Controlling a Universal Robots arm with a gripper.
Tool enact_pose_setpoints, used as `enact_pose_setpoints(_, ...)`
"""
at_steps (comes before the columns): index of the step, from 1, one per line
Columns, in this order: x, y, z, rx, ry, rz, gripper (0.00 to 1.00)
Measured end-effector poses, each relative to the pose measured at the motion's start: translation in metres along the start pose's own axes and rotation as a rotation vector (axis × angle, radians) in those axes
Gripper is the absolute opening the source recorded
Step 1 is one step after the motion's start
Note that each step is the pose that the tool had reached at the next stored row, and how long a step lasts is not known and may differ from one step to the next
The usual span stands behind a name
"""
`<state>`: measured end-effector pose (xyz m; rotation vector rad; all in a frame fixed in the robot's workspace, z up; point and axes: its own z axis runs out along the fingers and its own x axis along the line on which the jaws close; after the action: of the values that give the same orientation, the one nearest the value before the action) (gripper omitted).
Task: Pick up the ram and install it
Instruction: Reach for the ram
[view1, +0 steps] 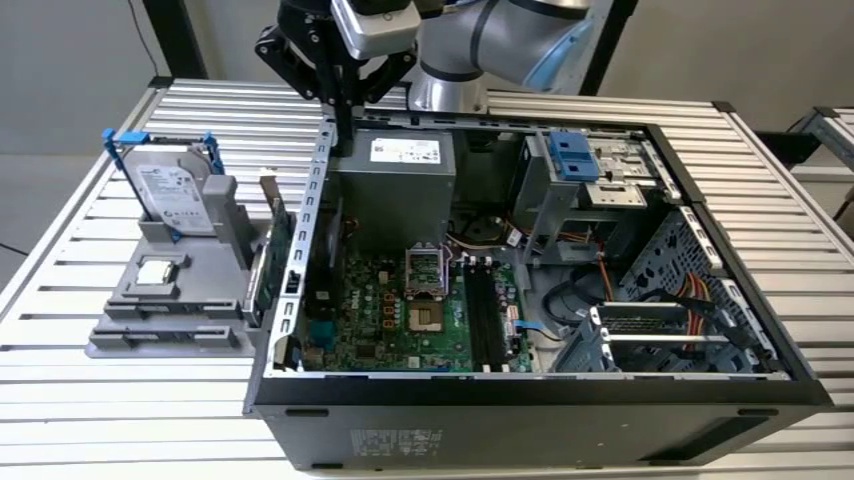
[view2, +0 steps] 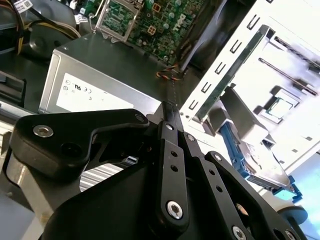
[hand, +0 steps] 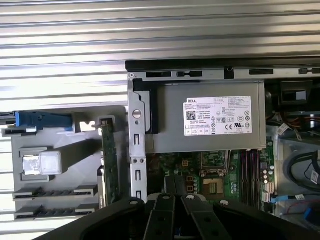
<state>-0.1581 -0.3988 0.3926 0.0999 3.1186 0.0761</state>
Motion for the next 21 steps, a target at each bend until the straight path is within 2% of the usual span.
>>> enact_pose_setpoints(10, 0.0106, -0.0007, -0.0002, -0.0001, -0.0001, 0.000, 0.00)
enact_pose_setpoints(21, 0.0179, -0.0011, -0.0004, 0.0000, 0.0010, 0.000, 0.00)
